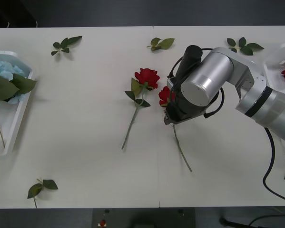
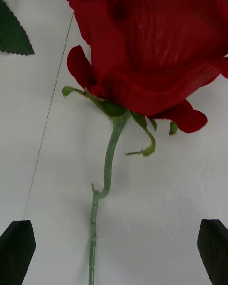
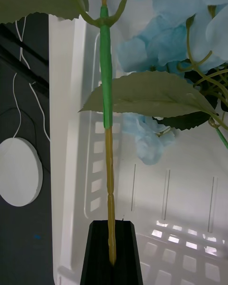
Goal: Put the red flowers into the right box and the blue flowers into the left box
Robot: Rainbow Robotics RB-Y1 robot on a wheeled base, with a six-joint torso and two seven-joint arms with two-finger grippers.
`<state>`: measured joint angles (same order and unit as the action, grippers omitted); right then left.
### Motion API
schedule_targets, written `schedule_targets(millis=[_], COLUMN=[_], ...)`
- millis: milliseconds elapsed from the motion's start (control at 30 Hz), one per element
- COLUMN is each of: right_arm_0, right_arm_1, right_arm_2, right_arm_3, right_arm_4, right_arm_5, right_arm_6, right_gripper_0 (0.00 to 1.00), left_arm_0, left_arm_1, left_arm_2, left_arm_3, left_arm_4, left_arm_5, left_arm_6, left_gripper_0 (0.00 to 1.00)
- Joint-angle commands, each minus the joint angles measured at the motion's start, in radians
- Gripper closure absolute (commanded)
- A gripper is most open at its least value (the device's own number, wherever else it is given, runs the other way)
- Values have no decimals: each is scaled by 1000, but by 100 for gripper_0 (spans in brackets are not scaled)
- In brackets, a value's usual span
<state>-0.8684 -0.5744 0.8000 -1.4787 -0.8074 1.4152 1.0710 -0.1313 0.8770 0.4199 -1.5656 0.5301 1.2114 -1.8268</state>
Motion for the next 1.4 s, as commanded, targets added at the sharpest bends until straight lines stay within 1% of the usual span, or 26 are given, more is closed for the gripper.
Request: schedule_targets(millis=[33,100,133,167,200,267,300,433,467,567,767,800,833,867,933,967,1000,1033,1067,1100,1133,1200,1400], right_arm_0=[-8,-8,-8,-8,-8,-9,-8,-8,-9,-9,-9,-9,-8,-9,-9,-9,-8,-9,-9,-9,-9,-9,-8], right_arm_1=[28,39,44,47,50,61,64,84,88,99,123,131,134,137,139,139,139,139,139,139,139,139,137], right_arm_2=[-16,-16,-16,-16,-16,-16,-16,-16,-16,-16,-16,-16,-16,-16,-16,-16,-16,-16,-16,-16,-16,-16,-16], right_arm_3=[32,57,63,72,77,97,101,136,146,156,195,204,212,218,221,221,221,219,221,221,221,221,221], right_arm_4=[24,27,28,34,36,40,43,60,63,74,85,93,96,97,96,97,94,94,93,93,94,100,105], right_arm_5=[-27,-42,-48,-55,-56,-70,-73,-93,-97,-102,-125,-133,-136,-140,-147,-145,-145,-145,-145,-145,-145,-147,-145], right_arm_6=[-33,-34,-34,-34,-36,-34,-36,-31,-31,-28,-25,-25,-25,-25,-25,-25,-23,-25,-25,-28,-28,-28,-25], right_gripper_0=[0,0,0,0,0,0,0,1,1,2,9,9,22,29,46,52,65,71,84,93,95,100,100], left_arm_0=[-14,-14,-14,-14,-14,-14,-14,-16,-16,-19,-54,-65,-71,-79,-91,-96,-108,-116,-126,-143,-154,-206,-300], left_arm_1=[33,33,33,33,33,33,33,31,31,31,33,33,33,33,33,31,23,19,10,-6,-16,-66,-199], left_arm_2=[-7,-21,-29,-38,-43,-69,-73,-108,-116,-124,-125,-124,-119,-119,-119,-119,-119,-119,-119,-119,-119,-119,-119], left_arm_3=[12,12,12,12,12,12,12,-17,-36,-77,-131,-146,-157,-168,-182,-185,-188,-188,-188,-188,-188,-186,-185], left_arm_4=[-7,-9,-9,-10,-10,-10,-12,-7,-7,21,128,156,177,200,245,258,298,314,337,353,361,366,350], left_arm_5=[-30,-30,-30,-30,-30,-30,-30,-30,-30,-30,-21,-19,-19,-19,-19,-19,-19,-19,-16,2,17,86,177], left_arm_6=[55,53,52,50,50,43,40,20,3,-40,-106,-108,-108,-108,-106,-108,-108,-106,-106,-105,-103,-91,-6], left_gripper_0=[100,99,93,79,73,53,48,6,0,0,0,0,0,0,0,0,0,0,0,0,0,0,0])
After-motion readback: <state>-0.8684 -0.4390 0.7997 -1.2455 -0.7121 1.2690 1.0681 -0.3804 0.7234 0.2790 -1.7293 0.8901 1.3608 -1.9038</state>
